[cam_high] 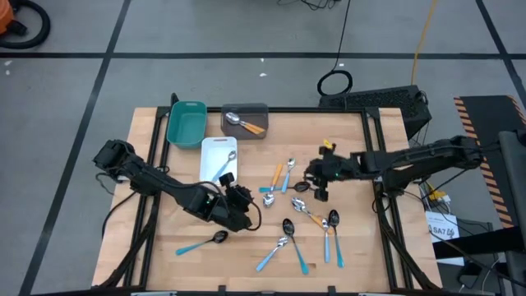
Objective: Sort silverware by color (type)
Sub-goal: Put the top light blue spoon into the white bin
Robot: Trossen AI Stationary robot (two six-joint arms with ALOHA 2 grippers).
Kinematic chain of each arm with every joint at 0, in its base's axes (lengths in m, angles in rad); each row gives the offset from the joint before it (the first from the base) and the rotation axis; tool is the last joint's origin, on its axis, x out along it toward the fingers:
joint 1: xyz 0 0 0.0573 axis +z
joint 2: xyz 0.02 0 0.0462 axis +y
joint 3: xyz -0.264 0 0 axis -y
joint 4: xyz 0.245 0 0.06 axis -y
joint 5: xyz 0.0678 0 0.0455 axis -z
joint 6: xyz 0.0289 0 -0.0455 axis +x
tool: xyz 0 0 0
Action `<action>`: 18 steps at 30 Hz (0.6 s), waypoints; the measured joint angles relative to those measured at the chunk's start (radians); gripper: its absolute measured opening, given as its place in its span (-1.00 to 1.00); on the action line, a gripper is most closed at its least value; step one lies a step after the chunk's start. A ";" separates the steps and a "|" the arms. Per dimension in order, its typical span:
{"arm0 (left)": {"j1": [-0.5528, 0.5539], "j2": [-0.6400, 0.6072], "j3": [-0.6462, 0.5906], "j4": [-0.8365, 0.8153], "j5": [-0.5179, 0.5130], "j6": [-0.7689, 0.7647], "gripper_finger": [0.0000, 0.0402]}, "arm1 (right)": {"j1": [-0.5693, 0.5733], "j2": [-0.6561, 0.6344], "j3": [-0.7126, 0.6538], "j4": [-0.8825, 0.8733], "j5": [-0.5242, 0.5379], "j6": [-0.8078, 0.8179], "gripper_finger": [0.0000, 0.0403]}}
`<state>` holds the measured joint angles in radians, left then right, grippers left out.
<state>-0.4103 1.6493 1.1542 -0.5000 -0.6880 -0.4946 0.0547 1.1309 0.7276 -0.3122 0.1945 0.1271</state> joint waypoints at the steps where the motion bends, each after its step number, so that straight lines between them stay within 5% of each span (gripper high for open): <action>1: 0.008 0.000 0.000 0.003 -0.012 0.000 -0.44 | 0.016 0.000 -0.013 0.000 0.030 0.018 -0.59; 8: 0.072 0.000 0.000 0.008 -0.066 -0.040 -0.44 | 0.106 0.009 -0.073 0.025 0.149 0.071 -0.59; 18: 0.147 0.021 0.000 0.152 -0.057 -0.069 -0.43 | 0.142 0.010 -0.082 0.053 0.171 0.071 -0.59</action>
<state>-0.2634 1.6704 1.1545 -0.3479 -0.7454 -0.5635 0.1970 1.1408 0.6460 -0.2588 0.3656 0.1978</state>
